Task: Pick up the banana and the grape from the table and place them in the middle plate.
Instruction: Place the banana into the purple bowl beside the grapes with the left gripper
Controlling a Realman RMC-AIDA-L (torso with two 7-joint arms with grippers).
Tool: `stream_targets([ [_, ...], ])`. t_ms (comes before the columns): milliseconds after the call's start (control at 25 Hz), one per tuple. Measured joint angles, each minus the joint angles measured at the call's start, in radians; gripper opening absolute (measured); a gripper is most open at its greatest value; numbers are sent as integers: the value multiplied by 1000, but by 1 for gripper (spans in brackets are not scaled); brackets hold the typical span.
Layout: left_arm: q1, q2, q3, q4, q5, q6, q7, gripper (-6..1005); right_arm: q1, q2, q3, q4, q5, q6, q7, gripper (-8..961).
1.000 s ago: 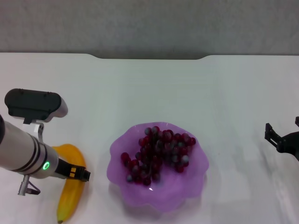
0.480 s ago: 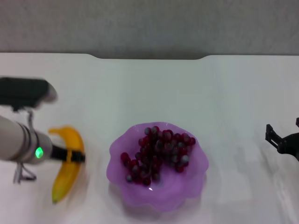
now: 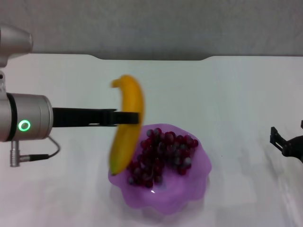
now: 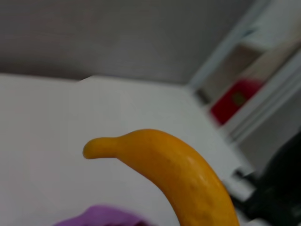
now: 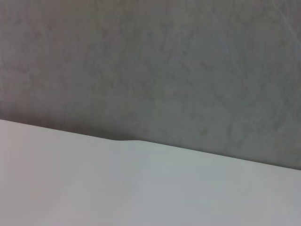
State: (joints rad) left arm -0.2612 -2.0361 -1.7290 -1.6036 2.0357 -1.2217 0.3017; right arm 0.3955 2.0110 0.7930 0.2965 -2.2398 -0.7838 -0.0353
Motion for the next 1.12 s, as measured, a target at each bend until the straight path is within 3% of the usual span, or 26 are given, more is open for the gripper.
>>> stream_targets([
  [80,-5,-2,-11,79,-135,24,94,496,2,0,0,0,0,0,0,891],
  [200,-26,-6,23,202,-223,92,186,500,4,0,-1,1,-2,0,0,891],
  [240,-40,-6,75,268,-237,167,217,501,4,0,-1,2,-2,0,0,891],
  [600,-33,-8,263,431,-260,479,289,511,3,0,0,5,-3,-2,0,891],
  [1120,-50,-8,279,583,-347,466,371,526,3,0,0,0,-3,-3,0,891],
])
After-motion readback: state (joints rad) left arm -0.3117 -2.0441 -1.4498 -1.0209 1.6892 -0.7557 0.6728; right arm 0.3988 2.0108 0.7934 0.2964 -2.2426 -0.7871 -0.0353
